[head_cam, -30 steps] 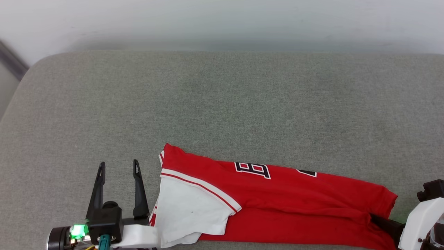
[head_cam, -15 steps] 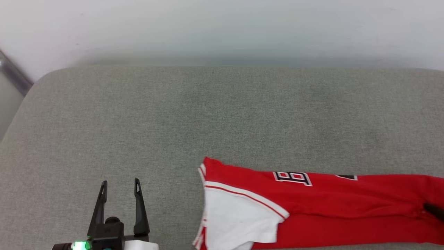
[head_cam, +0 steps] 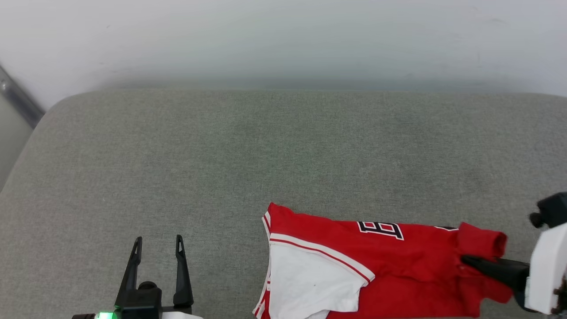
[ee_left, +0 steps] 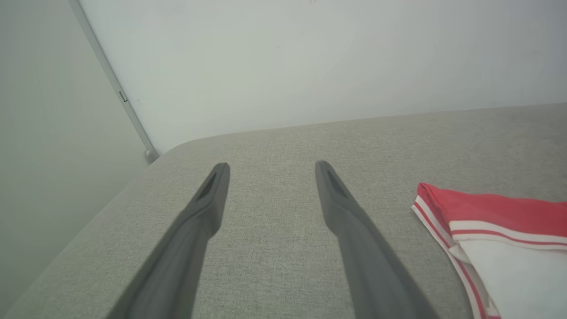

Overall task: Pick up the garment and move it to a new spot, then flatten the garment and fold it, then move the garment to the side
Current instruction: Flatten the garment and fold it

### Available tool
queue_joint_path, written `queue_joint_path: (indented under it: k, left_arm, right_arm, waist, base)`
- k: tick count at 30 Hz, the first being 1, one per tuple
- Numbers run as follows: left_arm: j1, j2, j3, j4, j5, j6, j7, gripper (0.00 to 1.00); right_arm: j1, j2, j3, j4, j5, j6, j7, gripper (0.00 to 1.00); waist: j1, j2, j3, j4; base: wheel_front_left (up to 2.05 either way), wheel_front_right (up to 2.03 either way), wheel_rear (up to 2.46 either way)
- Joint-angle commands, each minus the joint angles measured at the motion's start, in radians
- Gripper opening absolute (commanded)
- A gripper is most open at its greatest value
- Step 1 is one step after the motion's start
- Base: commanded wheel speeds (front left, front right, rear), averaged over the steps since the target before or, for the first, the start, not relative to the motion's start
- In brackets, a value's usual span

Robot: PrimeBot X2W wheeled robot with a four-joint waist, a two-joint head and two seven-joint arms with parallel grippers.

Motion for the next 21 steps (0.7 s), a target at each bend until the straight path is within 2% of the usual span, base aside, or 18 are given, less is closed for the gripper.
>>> queue_joint_path:
  k: [1,5,11,16,21]
  left_arm:
    - [0.001,-0.006,0.001,0.002,0.006,-0.005,-0.002,1.0]
    - [-0.017,-0.013,0.001,0.005,0.011,-0.012,-0.002,1.0]
    - [-0.04,-0.021,0.002,0.01,0.018,-0.018,-0.002,1.0]
    - [-0.056,-0.029,-0.005,0.014,0.019,-0.026,-0.002,1.0]
    - [-0.07,-0.037,-0.009,0.019,0.019,-0.034,-0.002,1.0]
  right_arm:
    - [-0.013,0.011,0.002,-0.027,-0.001,0.0,0.009,0.0]
    - [-0.063,0.044,0.04,-0.113,-0.053,0.0,0.061,0.0]
    - [-0.204,0.152,0.161,-0.138,-0.174,0.0,0.135,0.0]
    - [-0.356,0.26,0.317,-0.102,-0.298,0.0,0.165,0.0]
    - [-0.484,0.347,0.471,-0.001,-0.358,0.0,0.179,0.0]
  waist:
    - [-0.0001,-0.0001,0.001,0.003]
    - [-0.0001,-0.0001,0.015,0.013]
    - [-0.0001,-0.0001,0.044,0.031]
    - [-0.0001,-0.0001,0.065,0.045]
    - [-0.0001,-0.0001,0.082,0.06]
  base:
    - [0.0,0.0,0.0]
    - [0.0,0.0,0.0]
    - [0.0,0.0,0.0]
    - [0.0,0.0,0.0]
    - [0.0,0.0,0.0]
